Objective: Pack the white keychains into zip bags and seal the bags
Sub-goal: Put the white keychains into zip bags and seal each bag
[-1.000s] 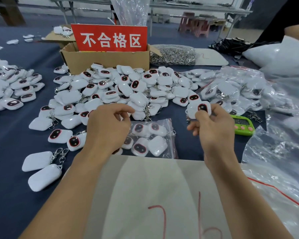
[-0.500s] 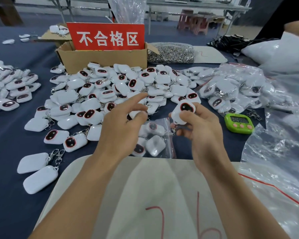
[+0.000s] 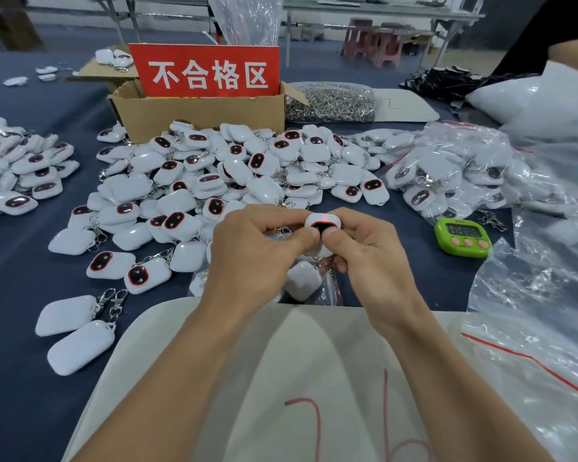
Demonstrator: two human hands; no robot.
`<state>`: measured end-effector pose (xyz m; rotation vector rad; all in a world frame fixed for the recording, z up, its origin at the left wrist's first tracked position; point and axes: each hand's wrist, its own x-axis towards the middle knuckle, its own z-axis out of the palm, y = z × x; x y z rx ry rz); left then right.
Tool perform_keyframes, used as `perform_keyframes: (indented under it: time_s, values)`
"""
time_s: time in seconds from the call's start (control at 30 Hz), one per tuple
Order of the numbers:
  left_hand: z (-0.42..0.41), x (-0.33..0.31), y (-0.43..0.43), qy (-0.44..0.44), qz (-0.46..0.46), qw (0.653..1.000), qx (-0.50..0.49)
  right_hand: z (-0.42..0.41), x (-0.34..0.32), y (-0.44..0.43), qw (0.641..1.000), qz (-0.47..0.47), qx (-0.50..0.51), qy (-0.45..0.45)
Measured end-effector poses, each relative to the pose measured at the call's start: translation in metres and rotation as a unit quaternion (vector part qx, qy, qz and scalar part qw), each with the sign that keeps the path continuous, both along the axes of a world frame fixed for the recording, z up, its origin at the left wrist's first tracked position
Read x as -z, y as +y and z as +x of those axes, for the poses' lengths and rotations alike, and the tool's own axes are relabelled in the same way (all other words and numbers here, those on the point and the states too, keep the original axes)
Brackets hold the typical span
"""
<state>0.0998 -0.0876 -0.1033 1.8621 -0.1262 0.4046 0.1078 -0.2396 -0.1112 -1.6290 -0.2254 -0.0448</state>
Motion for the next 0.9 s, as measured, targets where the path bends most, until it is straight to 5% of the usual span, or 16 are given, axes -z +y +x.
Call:
perform_keyframes:
  time_s: [0.63, 0.9]
  values:
    - [-0.0015, 0.0022, -0.0087, 0.038, -0.059, 0.993, -0.098, -0.0019, 0.0002, 0.0035, 0.999, -0.049, -0.011, -0.012]
    - [0.0029, 0.0003, -0.0064, 0.054, -0.066, 0.996, -0.041, -0.0005, 0.0020, 0.0022, 0.995, -0.084, 0.030, -0.033]
